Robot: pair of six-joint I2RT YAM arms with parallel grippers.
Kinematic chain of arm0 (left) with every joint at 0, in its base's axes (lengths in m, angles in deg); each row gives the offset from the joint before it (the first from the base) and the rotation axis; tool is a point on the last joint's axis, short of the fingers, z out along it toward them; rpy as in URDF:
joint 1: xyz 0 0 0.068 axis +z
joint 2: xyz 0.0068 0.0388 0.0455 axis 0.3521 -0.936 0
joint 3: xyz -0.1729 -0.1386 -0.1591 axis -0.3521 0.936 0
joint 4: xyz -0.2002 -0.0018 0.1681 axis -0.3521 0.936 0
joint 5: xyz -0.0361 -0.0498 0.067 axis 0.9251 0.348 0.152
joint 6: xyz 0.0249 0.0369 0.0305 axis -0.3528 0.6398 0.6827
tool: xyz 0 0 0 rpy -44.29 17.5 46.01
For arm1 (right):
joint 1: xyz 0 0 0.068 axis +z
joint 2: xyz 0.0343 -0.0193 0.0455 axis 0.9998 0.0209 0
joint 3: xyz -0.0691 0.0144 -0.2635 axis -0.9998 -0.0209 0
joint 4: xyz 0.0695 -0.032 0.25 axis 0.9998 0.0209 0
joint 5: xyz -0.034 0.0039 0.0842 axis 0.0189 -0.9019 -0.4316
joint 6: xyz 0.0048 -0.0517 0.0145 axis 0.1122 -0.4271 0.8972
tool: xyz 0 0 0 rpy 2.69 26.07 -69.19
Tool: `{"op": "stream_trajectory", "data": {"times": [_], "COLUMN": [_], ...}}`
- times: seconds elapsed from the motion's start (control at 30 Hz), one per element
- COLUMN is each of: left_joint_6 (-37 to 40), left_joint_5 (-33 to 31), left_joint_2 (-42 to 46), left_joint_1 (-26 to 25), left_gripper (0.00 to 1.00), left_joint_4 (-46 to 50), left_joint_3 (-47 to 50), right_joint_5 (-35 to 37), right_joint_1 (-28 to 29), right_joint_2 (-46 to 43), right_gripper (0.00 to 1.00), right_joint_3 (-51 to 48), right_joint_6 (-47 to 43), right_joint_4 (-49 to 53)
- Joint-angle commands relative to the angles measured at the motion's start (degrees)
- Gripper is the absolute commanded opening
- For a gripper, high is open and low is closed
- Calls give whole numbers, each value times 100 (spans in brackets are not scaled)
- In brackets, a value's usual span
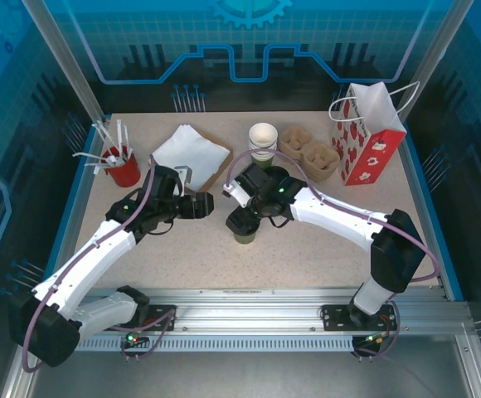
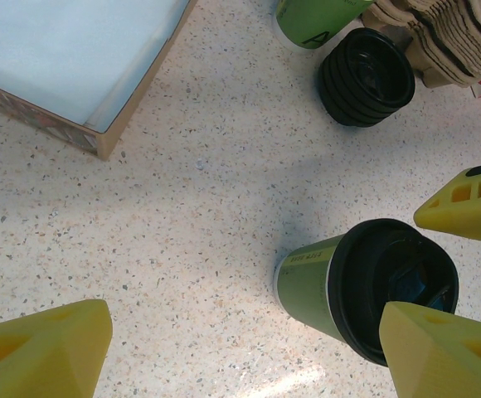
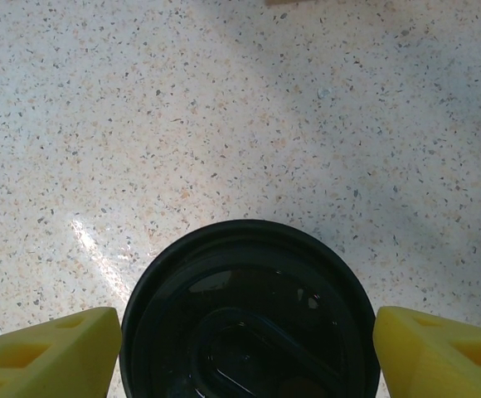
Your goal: Pack the takeout coffee
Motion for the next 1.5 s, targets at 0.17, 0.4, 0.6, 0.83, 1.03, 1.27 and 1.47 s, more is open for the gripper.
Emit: {"op": "stream_trajectory", "data": {"times": [0.17,0.4,0.6,0.83,1.03,1.27,1.47], "left_joint_6": [-78,-372,-379,-179,-114,-78,-40], "left_joint_5": [330,929,1049,877,749,696,631], "left_joint_2": [213,529,280,-256,-106,-88,-58], "left_joint_1": [31,-34,-312,-467,-465,-470,-463], "left_gripper": [86,87,87,87,88,88,88], "left_joint_4": [-348,-1260,-1626,-1325,-1349,-1308,-1289], "left_joint_3": [115,222,28,-326,-218,-164,-143], "right_joint_5": [45,-31,338,285,-67,-115,-103], "right_joint_1": [0,-576,-1574,-2422,-2467,-2450,-2441], "right_joint_2": [-538,-1425,-1787,-1281,-641,467,1177], "right_gripper": [83,86,89,89,90,94,96], "right_joint_3": [242,-9,-249,-376,-909,-889,-709], "right_joint_6": [160,141,317,751,1280,1228,1152], "right_joint_4": [215,261,184,-254,-1004,-1583,-2012]}}
